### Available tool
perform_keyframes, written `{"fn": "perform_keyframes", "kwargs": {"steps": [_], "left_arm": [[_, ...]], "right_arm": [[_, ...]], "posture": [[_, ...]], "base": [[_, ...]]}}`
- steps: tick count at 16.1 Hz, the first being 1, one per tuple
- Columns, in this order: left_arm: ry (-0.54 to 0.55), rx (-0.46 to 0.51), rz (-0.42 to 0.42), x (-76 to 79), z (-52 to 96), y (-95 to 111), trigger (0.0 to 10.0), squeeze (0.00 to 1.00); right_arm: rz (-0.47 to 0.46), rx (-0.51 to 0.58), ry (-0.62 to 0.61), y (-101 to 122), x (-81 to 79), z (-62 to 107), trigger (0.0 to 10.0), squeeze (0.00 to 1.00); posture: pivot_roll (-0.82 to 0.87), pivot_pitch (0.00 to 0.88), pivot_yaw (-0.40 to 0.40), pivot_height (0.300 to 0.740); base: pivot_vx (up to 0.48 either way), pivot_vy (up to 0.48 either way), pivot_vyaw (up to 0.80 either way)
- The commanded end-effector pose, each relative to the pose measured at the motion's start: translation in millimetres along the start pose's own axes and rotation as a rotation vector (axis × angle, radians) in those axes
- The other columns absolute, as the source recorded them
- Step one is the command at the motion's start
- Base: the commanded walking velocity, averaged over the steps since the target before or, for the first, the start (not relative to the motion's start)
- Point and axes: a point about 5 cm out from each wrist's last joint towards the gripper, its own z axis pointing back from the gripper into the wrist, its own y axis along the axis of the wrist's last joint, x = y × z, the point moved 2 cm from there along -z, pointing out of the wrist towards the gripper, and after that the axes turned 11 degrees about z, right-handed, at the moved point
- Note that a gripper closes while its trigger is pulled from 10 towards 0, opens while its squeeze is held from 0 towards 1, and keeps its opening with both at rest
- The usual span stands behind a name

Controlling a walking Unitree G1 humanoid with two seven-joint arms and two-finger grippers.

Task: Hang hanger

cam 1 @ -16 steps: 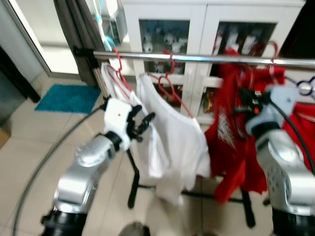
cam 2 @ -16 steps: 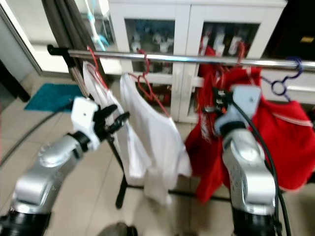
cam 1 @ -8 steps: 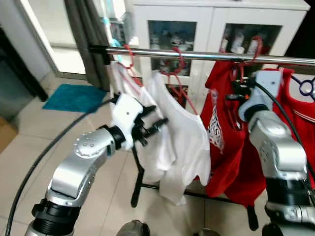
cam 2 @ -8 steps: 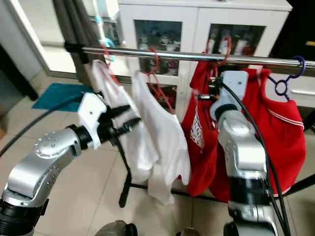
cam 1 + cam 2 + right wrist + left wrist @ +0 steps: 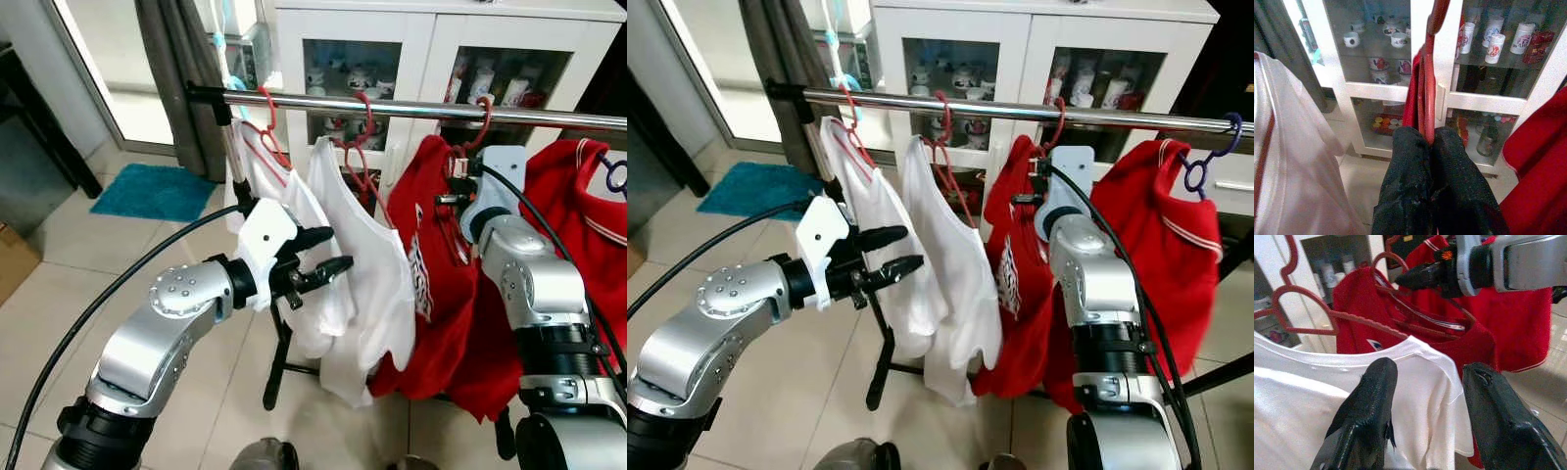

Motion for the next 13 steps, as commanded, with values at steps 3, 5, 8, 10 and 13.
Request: {"fn": "perform_keyframes", "kwargs": {"steps": [3, 5, 8, 10, 13], "left_arm": [[-0.012, -0.022, -0.005, 2.1, 3.0, -2, 10.0, 0.00], [0.009, 0.000, 0.014, 0.2, 2.7, -2, 10.0, 0.00], [0.142, 0.134, 0.119, -9.6, -0.4, 5, 10.0, 0.00], [0.279, 0.178, 0.092, -20.1, -0.8, 2, 10.0, 0.00], [0.390, 0.178, 0.093, -28.3, 0.7, -5, 10.0, 0.00]], "right_arm": [[0.009, -0.052, 0.010, -14, -2.8, 3.4, 10.0, 0.00], [-0.023, -0.019, -0.007, -12, 1.5, 7.9, 10.0, 0.95], [-0.062, 0.172, 0.019, 12, 5.0, 27.9, 10.0, 1.00], [-0.068, 0.309, 0.102, 30, 0.7, 57.8, 10.0, 1.00], [-0.111, 0.366, 0.165, 24, -9.8, 98.1, 10.0, 1.00]], "posture": [[0.04, 0.060, 0.066, 0.740], [0.04, 0.061, 0.071, 0.740], [0.04, 0.059, 0.072, 0.740], [0.04, 0.060, 0.065, 0.740], [0.03, 0.057, 0.073, 0.740]], "base": [[0.000, 0.000, 0.00], [0.000, 0.000, 0.00], [0.000, 0.000, 0.00], [0.000, 0.000, 0.00], [0.000, -0.221, 0.00]]}}
